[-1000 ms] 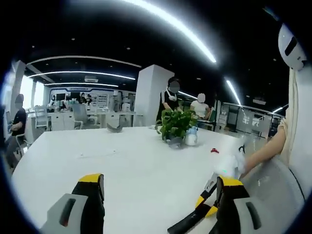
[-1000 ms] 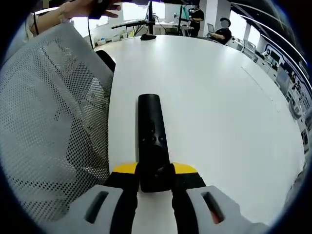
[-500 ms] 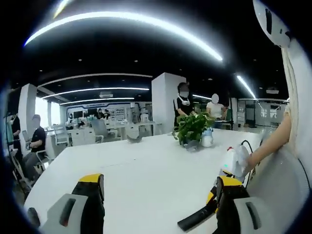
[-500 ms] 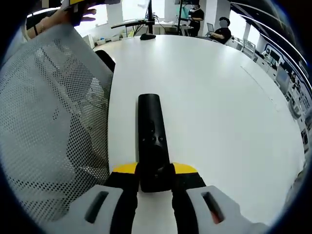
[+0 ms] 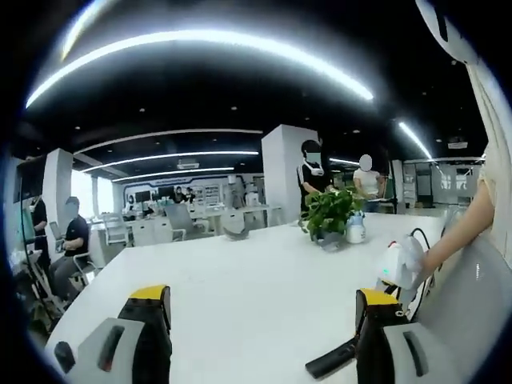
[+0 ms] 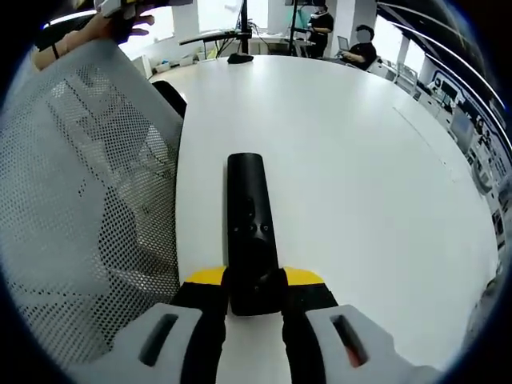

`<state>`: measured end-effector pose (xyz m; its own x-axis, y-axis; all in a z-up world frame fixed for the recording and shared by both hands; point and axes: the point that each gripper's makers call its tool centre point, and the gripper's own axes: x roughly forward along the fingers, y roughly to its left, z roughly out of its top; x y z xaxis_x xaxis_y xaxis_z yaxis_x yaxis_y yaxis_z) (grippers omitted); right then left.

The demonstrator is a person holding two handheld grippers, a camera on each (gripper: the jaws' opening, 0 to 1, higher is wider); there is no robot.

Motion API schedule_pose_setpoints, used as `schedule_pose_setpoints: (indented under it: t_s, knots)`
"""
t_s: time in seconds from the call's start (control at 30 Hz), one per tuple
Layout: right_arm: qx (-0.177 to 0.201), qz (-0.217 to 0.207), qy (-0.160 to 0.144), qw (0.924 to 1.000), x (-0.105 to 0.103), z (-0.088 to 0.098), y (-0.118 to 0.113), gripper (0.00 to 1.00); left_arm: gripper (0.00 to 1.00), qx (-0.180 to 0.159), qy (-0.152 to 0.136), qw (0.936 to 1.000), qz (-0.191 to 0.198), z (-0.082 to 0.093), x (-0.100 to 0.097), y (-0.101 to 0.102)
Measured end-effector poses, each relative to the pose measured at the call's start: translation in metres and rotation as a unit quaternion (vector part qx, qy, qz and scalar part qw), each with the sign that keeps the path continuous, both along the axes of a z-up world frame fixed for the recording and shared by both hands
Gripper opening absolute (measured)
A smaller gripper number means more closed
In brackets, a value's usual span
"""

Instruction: Press the specified remote control buttons in sequence, fully releasing each button before pressing the next.

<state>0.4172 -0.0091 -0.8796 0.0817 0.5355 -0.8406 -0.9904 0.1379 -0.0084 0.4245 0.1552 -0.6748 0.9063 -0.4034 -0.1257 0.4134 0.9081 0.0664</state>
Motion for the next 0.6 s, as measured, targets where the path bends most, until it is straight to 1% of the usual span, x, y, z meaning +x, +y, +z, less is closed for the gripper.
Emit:
schedule_pose_setpoints:
  t_s: [0.07, 0.1, 0.13, 0.17, 0.2, 0.27, 0.33, 0.43, 0.5, 0.6]
  knots:
    - [0.002, -0.001, 0.0, 1.0, 0.0, 0.0, 0.0, 0.25, 1.0, 0.019, 0.003, 0.9997, -0.012, -0.003, -0.001, -0.008]
    - [0.003, 0.0, 0.0, 1.0, 0.0, 0.0, 0.0, 0.25, 1.0, 0.037, 0.006, 0.9991, -0.019, -0.005, -0.003, -0.013]
    - [0.002, 0.001, 0.0, 1.0, 0.0, 0.0, 0.0, 0.25, 1.0, 0.05, 0.005, 0.9985, -0.022, -0.007, -0.003, -0.013]
    - [0.0, 0.003, 0.0, 1.0, 0.0, 0.0, 0.0, 0.24, 1.0, 0.071, 0.004, 0.9973, -0.021, -0.01, -0.003, -0.011]
    - [-0.002, 0.005, 0.0, 1.0, 0.0, 0.0, 0.0, 0.24, 1.0, 0.077, 0.004, 0.9968, -0.021, -0.011, -0.003, -0.011]
    - [-0.001, 0.006, -0.001, 1.0, 0.0, 0.0, 0.0, 0.24, 1.0, 0.071, 0.006, 0.9972, -0.025, -0.012, -0.003, -0.012]
    - [0.001, 0.002, 0.001, 1.0, 0.0, 0.0, 0.0, 0.25, 1.0, 0.06, 0.015, 0.9978, -0.026, -0.014, -0.003, -0.012]
    - [0.002, -0.002, 0.002, 1.0, 0.001, 0.0, 0.0, 0.25, 1.0, 0.061, 0.016, 0.9979, -0.013, -0.014, -0.002, -0.007]
    - [0.002, -0.003, 0.001, 1.0, 0.001, 0.0, 0.0, 0.25, 1.0, 0.055, 0.014, 0.9983, -0.007, -0.012, -0.001, -0.004]
    - [0.004, -0.003, 0.0, 1.0, 0.0, 0.0, -0.001, 0.25, 0.97, 0.052, 0.015, 0.9985, 0.0, -0.012, 0.0, 0.0]
